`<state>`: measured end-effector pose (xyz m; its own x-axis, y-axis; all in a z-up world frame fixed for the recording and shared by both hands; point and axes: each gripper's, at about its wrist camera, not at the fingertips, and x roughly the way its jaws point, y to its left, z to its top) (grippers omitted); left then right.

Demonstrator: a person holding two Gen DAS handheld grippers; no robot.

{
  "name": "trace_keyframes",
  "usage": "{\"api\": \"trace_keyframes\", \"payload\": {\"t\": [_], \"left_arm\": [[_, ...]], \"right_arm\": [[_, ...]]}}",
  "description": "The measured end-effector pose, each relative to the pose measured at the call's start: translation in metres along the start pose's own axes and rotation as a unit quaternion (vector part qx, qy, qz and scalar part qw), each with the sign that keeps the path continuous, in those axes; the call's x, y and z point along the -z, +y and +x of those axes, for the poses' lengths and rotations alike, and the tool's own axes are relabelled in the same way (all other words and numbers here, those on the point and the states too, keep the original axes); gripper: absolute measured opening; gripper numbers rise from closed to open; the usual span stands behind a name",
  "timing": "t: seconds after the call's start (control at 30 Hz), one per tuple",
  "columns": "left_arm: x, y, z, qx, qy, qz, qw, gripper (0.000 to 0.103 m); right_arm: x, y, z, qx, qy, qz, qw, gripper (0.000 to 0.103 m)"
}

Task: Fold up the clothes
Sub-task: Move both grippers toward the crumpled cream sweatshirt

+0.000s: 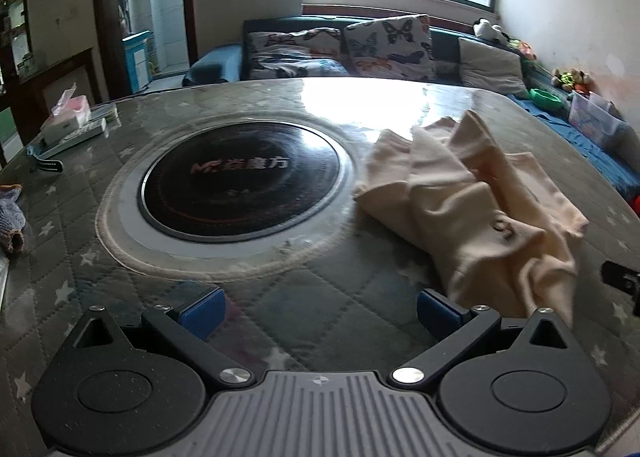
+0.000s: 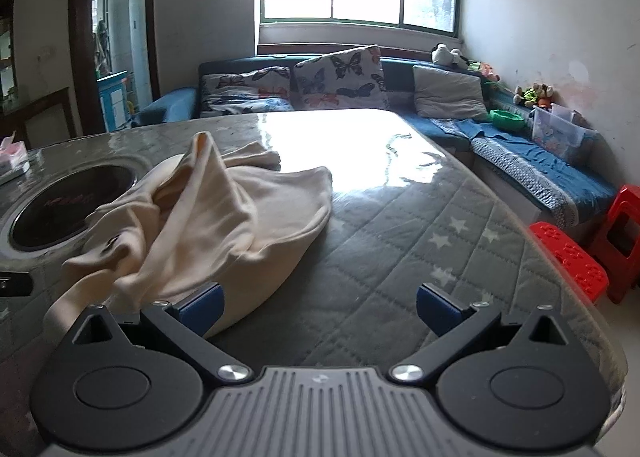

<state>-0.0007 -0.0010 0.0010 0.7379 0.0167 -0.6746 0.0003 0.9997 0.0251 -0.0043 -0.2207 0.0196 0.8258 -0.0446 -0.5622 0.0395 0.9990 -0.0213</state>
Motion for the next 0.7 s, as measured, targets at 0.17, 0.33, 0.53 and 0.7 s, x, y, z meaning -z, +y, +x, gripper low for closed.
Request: {"api": "trace_keyframes", "payload": {"t": [0.17, 0.33, 0.53, 0.7], "left_arm": [[-0.002, -0.007, -0.009, -0.003, -0.002, 0.01, 0.9999, 0.103], [0.0, -0.01, -0.014, 0.011, 0.016, 0.009, 0.9998, 0.103], [0.004, -0.013, -0.018, 0.013, 0.029, 0.018, 0.9993, 0.103], [0.008, -0.019, -0.02, 0.009, 0.033, 0.034, 0.9988, 0.103]], "right_arm": [[0.007, 0.009, -0.01, -0.001, -0.013, -0.009, 1.0, 0.103], [0.008, 0.007, -0.013, -0.024, 0.018, -0.009, 1.0, 0.103], [0.011, 0.012, -0.02, -0.035, 0.026, -0.016, 0.999, 0.103], [0.012, 0.014, -0.025, -0.042, 0.03, -0.018, 0.999, 0.103]]}}
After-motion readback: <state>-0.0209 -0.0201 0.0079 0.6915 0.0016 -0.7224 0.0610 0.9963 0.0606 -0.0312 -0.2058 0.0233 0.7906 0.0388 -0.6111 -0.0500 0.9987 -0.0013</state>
